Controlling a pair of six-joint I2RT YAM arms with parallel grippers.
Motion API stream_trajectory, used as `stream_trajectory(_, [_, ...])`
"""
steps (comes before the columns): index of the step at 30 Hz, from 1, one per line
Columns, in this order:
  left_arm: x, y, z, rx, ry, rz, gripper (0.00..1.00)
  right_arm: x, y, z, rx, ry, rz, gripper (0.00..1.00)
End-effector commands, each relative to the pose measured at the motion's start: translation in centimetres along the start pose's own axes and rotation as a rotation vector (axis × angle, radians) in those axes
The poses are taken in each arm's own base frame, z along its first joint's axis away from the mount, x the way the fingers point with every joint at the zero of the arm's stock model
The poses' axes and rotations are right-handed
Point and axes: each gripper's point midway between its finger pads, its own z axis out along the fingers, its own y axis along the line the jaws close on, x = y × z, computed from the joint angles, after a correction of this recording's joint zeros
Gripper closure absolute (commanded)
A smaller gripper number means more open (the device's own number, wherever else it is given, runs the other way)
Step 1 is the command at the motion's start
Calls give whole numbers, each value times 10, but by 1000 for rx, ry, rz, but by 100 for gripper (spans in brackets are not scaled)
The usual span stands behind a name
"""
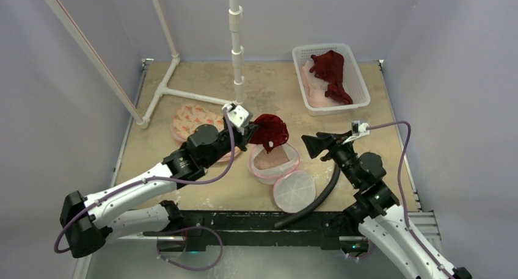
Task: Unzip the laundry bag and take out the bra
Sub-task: Pick up the bra from the laundry bag.
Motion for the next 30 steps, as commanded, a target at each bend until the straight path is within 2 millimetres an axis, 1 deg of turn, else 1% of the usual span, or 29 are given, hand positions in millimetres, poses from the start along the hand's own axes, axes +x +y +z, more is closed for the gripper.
stream_trajectory(1, [-72, 19, -19, -92, -156, 66, 100, -24, 17, -8, -59, -56, -50, 24])
stream_trajectory(4, [-91, 25, -27, -119, -181, 89, 100, -28, 30, -11, -124, -61, -61, 21])
stream_trajectory(6, [-101, 27, -30, -128, -189, 81, 100, -29, 43, -13, -190, -59, -64, 20])
stream_trajectory(8, [-108, 26, -33, -127, -194, 28, 100, -31, 62, -17, -285, -54, -71, 19])
stream_trajectory(10, [-110, 22, -32, -119, -179, -60, 100, -35, 83, -21, -393, -47, -86, 19])
stream_trajectory(12, [-104, 12, -28, -81, -136, -148, 100, -37, 102, -26, -491, -32, -86, 18])
stream_trajectory(13, [-102, 3, -26, -35, -125, -186, 100, -40, 108, -27, -517, -30, -81, 18])
stream_trajectory(15, [-103, -17, -23, 70, -133, -290, 100, -48, 117, -30, -549, -42, -53, 17])
stream_trajectory(19, [-104, -42, -19, 215, -145, -405, 100, -60, 129, -27, -566, -30, -49, 16])
stream_trajectory(21, [-104, -52, -20, 275, -148, -420, 100, -66, 128, -23, -538, -28, -51, 14])
stream_trajectory(24, [-107, -58, -23, 312, -159, -427, 100, -70, 128, -20, -517, -27, -55, 14])
stream_trajectory(30, [-104, -67, -27, 367, -169, -437, 100, -65, 131, -16, -532, 19, -47, 14])
